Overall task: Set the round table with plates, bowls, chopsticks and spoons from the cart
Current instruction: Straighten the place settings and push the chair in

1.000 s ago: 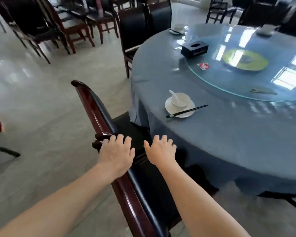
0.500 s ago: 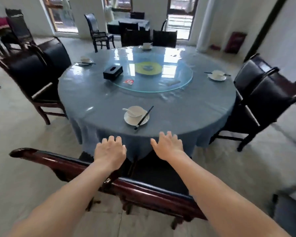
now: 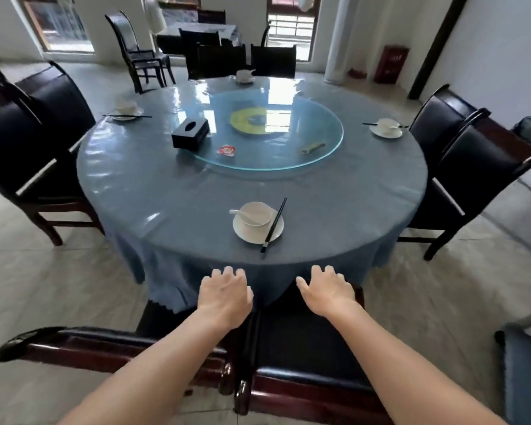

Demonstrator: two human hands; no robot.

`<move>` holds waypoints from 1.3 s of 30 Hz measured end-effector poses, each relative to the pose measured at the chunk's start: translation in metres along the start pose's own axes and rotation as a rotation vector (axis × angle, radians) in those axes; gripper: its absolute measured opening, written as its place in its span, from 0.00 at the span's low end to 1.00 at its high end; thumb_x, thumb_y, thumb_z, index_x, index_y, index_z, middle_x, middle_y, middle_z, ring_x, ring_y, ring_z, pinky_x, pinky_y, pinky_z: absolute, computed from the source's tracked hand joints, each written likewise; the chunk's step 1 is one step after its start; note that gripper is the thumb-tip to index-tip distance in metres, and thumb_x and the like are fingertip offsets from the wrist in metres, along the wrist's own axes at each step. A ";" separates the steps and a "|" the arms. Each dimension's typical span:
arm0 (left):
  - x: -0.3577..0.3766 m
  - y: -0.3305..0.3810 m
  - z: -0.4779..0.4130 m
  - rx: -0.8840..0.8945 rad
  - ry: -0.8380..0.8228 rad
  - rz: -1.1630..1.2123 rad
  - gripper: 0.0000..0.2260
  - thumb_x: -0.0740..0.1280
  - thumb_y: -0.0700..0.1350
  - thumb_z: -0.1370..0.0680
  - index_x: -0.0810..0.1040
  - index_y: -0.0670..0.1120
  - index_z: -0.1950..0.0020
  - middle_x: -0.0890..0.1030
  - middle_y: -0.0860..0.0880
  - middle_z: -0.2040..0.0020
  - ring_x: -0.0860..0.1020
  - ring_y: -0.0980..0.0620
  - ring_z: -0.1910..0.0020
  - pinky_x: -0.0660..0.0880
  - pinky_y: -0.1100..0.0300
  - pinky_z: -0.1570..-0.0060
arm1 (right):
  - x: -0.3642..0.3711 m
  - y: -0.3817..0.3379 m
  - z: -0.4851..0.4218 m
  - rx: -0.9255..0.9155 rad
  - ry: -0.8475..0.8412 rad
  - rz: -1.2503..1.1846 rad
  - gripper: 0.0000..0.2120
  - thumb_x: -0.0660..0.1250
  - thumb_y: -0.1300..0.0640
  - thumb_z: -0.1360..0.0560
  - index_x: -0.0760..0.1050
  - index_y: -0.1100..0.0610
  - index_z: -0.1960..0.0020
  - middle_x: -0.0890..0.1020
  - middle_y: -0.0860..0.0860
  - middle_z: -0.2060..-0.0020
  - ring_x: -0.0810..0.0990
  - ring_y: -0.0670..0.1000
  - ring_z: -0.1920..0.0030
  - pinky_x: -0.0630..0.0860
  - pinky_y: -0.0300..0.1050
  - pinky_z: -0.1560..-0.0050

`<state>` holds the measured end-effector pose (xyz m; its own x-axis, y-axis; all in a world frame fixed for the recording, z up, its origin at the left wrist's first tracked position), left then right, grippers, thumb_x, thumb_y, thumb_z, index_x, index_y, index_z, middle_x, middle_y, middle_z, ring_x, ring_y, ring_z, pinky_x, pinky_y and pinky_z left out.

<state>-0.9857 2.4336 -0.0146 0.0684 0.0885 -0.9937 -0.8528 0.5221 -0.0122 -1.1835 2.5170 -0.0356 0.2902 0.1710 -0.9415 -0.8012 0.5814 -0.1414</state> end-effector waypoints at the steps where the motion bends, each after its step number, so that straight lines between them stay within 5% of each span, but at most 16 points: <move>1: -0.004 -0.011 -0.014 0.016 0.034 -0.028 0.14 0.55 0.54 0.20 0.73 0.46 0.44 0.78 0.46 0.45 0.76 0.43 0.46 0.70 0.51 0.54 | -0.003 -0.017 -0.019 -0.015 0.007 -0.008 0.26 0.52 0.37 0.20 0.69 0.55 0.34 0.73 0.56 0.37 0.73 0.60 0.38 0.71 0.56 0.42; 11: 0.088 -0.107 -0.220 -0.096 -0.086 0.001 0.12 0.55 0.45 0.21 0.72 0.43 0.41 0.74 0.44 0.41 0.73 0.43 0.43 0.68 0.54 0.50 | 0.032 -0.032 -0.195 0.096 -0.064 -0.053 0.20 0.53 0.46 0.18 0.68 0.57 0.33 0.73 0.56 0.35 0.72 0.58 0.37 0.70 0.55 0.39; 13: 0.117 -0.113 -0.257 -0.142 -0.067 0.063 0.17 0.54 0.44 0.21 0.67 0.41 0.33 0.69 0.42 0.32 0.67 0.41 0.34 0.67 0.52 0.41 | 0.050 -0.016 -0.228 0.134 -0.040 -0.036 0.20 0.52 0.47 0.18 0.67 0.56 0.32 0.72 0.54 0.34 0.70 0.57 0.34 0.69 0.55 0.37; 15: 0.148 -0.118 -0.278 -0.223 -0.069 0.174 0.24 0.52 0.45 0.18 0.57 0.39 0.24 0.57 0.40 0.22 0.54 0.38 0.24 0.57 0.47 0.27 | 0.072 -0.009 -0.254 0.157 -0.011 -0.040 0.21 0.51 0.48 0.18 0.65 0.57 0.30 0.69 0.53 0.30 0.66 0.57 0.31 0.66 0.56 0.33; 17: 0.172 -0.122 -0.283 -0.272 -0.011 0.279 0.26 0.49 0.48 0.17 0.51 0.40 0.21 0.50 0.41 0.19 0.46 0.39 0.21 0.47 0.45 0.24 | 0.094 -0.008 -0.272 0.199 0.053 -0.049 0.24 0.49 0.46 0.17 0.61 0.57 0.27 0.61 0.54 0.24 0.57 0.58 0.25 0.59 0.59 0.28; 19: 0.181 -0.125 -0.284 -0.282 0.107 0.296 0.27 0.49 0.49 0.18 0.54 0.41 0.21 0.52 0.42 0.19 0.47 0.40 0.21 0.47 0.45 0.24 | 0.110 -0.009 -0.279 0.260 0.184 -0.005 0.27 0.46 0.42 0.19 0.59 0.56 0.26 0.55 0.55 0.22 0.48 0.58 0.22 0.51 0.61 0.25; 22: 0.183 -0.126 -0.285 -0.270 0.167 0.273 0.27 0.50 0.51 0.19 0.57 0.41 0.22 0.56 0.42 0.20 0.50 0.41 0.21 0.49 0.44 0.24 | 0.116 -0.011 -0.278 0.287 0.329 0.045 0.32 0.40 0.37 0.24 0.61 0.54 0.28 0.56 0.55 0.23 0.47 0.57 0.22 0.48 0.61 0.26; 39: 0.172 -0.120 -0.280 -0.256 0.251 0.221 0.22 0.47 0.52 0.19 0.63 0.48 0.26 0.60 0.46 0.21 0.55 0.42 0.23 0.54 0.46 0.26 | 0.112 -0.015 -0.272 0.215 0.414 -0.020 0.28 0.45 0.38 0.21 0.62 0.50 0.28 0.60 0.55 0.24 0.52 0.59 0.23 0.52 0.62 0.26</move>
<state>-1.0169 2.1489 -0.2149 -0.2322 -0.0515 -0.9713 -0.9359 0.2837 0.2087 -1.2815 2.3107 -0.2219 0.0367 -0.1485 -0.9882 -0.6582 0.7405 -0.1357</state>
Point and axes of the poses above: each hand's wrist, its own z-axis away from the middle knuckle, its own x-axis out of the palm, y = z × x, the point moved 10 cm from there along -z, towards the middle knuckle
